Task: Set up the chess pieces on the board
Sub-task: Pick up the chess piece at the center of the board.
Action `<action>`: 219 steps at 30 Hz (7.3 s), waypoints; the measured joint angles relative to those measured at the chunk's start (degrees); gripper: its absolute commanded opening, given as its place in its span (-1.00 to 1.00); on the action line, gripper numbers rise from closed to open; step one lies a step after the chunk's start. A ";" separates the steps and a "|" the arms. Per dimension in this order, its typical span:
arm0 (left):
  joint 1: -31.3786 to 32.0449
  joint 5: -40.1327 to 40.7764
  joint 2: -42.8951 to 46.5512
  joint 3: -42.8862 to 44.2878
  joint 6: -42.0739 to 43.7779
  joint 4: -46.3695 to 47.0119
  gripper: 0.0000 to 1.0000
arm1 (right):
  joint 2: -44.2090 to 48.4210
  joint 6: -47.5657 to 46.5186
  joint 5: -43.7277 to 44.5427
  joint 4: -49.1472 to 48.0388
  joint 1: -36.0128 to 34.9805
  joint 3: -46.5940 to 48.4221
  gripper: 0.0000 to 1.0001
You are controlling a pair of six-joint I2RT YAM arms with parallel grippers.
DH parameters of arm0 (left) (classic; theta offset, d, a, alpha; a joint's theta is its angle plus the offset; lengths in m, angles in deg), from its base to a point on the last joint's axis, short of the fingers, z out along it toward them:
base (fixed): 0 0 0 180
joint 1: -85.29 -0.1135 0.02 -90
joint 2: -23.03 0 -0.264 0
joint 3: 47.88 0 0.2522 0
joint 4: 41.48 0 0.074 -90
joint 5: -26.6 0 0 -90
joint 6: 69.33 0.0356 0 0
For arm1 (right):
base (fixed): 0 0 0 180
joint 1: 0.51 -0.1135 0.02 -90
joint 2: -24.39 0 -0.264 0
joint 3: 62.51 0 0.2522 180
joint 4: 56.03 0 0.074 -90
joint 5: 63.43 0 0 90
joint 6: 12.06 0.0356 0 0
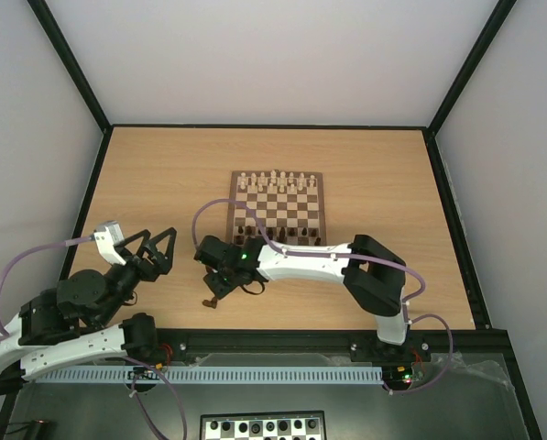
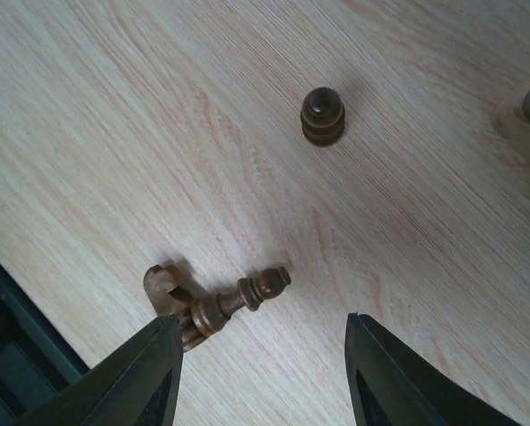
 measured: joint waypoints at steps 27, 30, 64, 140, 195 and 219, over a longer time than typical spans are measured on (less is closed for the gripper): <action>0.00 -0.79 0.39 -0.85 -0.22 0.28 0.99 | -3.30 -1.22 -2.89 -4.26 -3.28 -1.14 -0.11; 0.00 -0.79 0.48 -0.87 -0.24 0.28 0.99 | -4.15 -2.84 -1.97 -3.37 -4.26 1.42 -0.10; 0.00 -0.72 2.58 -0.04 -0.22 -0.28 0.99 | -15.30 -9.62 3.19 2.97 -6.14 13.84 -0.32; 0.00 2.56 6.38 -0.50 -2.19 -2.38 0.99 | -3.13 -6.80 1.14 -1.22 -2.38 6.93 -0.73; 0.00 -2.12 8.70 -20.55 -11.52 3.08 0.99 | 9.94 -1.99 -4.72 -6.36 5.99 -8.61 -0.71; 0.00 -11.04 5.14 -36.20 -13.66 14.21 0.73 | 16.94 -0.31 -7.87 -6.14 13.05 -12.63 -0.70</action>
